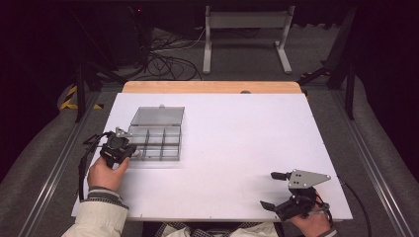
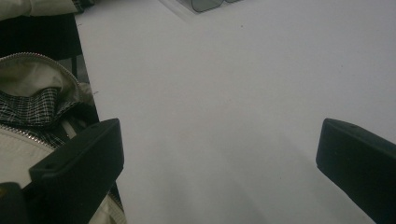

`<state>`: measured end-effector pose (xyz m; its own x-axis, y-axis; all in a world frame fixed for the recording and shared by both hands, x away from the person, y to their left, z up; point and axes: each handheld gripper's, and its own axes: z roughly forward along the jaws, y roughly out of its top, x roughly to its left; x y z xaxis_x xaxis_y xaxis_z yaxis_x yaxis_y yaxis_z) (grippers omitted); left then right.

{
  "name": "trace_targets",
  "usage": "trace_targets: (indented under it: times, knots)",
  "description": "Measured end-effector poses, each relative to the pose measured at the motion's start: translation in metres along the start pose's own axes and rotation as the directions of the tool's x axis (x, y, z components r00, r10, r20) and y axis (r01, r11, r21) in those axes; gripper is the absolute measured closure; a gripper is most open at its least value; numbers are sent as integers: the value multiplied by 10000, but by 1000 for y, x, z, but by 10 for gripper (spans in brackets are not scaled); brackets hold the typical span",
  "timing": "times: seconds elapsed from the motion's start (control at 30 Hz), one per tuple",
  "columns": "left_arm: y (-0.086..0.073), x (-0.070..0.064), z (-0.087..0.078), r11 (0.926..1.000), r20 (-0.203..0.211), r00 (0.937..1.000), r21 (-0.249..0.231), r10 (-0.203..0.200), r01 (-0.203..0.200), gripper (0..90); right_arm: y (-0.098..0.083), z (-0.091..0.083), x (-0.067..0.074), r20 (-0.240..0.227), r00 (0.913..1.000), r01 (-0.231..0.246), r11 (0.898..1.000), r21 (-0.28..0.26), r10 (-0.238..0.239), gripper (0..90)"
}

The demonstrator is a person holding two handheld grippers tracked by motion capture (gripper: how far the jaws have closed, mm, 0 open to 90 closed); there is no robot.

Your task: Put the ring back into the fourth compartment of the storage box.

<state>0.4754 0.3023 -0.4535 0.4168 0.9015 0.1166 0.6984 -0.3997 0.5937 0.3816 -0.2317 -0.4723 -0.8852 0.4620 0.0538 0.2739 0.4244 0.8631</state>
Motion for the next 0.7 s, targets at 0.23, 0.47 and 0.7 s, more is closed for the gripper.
trace_targets:
  times: [0.23,0.47,0.7]
  knots:
    - [0,-1,-3,9997,-48,10000,-232,9,-10,811,0,0,1,-15,10000,23,10000,-14,-23,16]
    - [0,-1,-11,9976,19,10000,-697,-8,10,754,0,-1,1,-33,10000,27,10000,-39,-28,15]
    - [0,-3,-27,9932,106,9999,-1162,22,-9,684,0,-1,1,-27,10000,32,10000,-48,-32,16]
